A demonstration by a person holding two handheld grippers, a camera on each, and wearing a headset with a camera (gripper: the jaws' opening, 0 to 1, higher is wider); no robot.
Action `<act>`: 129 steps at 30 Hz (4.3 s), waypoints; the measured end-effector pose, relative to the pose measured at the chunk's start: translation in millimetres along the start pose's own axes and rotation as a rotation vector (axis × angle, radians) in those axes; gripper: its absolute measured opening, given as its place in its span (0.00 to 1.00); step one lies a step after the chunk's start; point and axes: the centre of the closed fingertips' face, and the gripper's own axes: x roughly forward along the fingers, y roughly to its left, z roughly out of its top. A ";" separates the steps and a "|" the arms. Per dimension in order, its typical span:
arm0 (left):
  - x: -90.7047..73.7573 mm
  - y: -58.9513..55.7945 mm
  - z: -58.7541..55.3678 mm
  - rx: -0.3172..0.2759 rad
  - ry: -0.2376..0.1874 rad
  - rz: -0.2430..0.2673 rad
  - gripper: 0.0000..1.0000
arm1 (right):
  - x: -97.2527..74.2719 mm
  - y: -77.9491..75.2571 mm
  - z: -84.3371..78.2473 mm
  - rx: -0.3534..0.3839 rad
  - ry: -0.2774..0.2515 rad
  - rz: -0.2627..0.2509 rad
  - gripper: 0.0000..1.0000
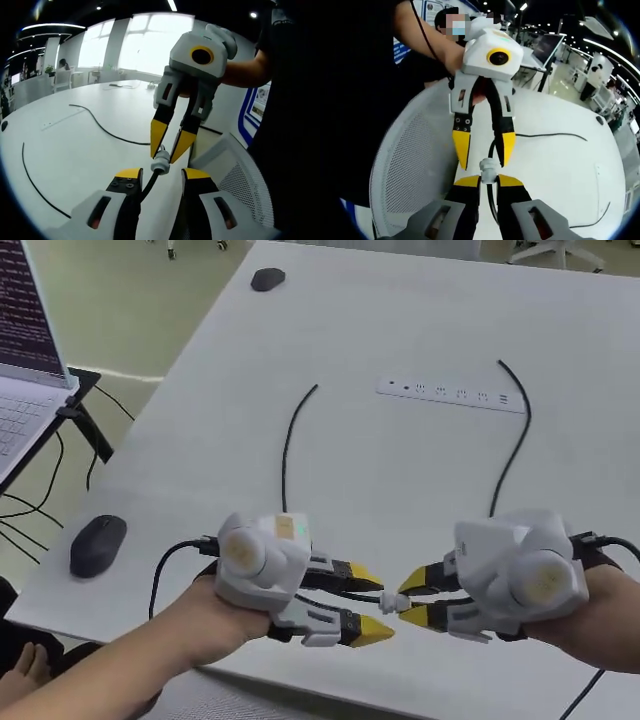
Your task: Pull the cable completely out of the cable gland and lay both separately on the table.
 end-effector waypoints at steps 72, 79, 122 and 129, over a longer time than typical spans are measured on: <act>-10.2 3.7 9.7 0.040 -0.009 -0.011 0.15 | -9.0 -1.8 19.5 0.746 -0.425 0.442 0.09; -8.9 4.4 9.6 0.043 -0.001 -0.018 0.15 | -9.6 -1.3 19.4 0.726 -0.404 0.439 0.09; -3.6 -8.0 15.2 -0.126 -0.028 -0.056 0.15 | -15.7 6.3 9.7 -0.264 -0.120 -0.224 0.07; -4.5 -9.7 13.7 -0.111 -0.021 -0.054 0.15 | -15.7 7.7 10.8 -0.203 -0.141 -0.190 0.08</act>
